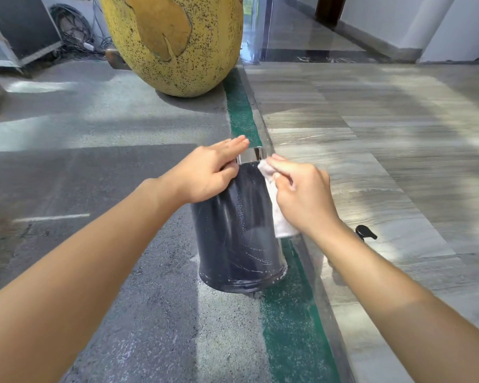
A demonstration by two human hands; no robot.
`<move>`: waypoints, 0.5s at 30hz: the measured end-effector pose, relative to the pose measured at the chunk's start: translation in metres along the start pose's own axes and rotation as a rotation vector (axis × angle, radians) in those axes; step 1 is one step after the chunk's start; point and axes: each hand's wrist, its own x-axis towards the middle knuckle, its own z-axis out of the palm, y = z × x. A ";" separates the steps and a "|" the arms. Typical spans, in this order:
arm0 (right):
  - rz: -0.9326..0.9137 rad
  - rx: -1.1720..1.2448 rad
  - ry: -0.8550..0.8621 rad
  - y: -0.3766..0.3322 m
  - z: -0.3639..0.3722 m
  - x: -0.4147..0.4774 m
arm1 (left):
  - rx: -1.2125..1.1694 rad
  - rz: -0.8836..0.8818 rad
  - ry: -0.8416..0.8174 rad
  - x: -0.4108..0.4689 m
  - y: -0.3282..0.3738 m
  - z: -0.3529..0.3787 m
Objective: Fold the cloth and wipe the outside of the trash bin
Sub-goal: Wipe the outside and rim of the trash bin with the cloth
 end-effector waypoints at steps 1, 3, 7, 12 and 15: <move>-0.006 -0.032 0.016 -0.002 0.000 0.007 | -0.008 0.017 0.000 0.000 0.004 0.004; 0.031 -0.097 0.011 0.001 0.001 0.017 | -0.033 0.043 0.017 0.001 0.009 0.012; 0.080 -0.115 -0.028 0.012 0.004 0.017 | -0.041 0.047 0.025 0.009 0.014 0.021; 0.081 -0.063 -0.037 0.022 0.005 -0.008 | -0.052 0.005 0.018 0.023 0.017 0.026; 0.094 -0.074 -0.078 0.034 0.001 -0.027 | -0.049 -0.002 0.002 0.030 0.025 0.030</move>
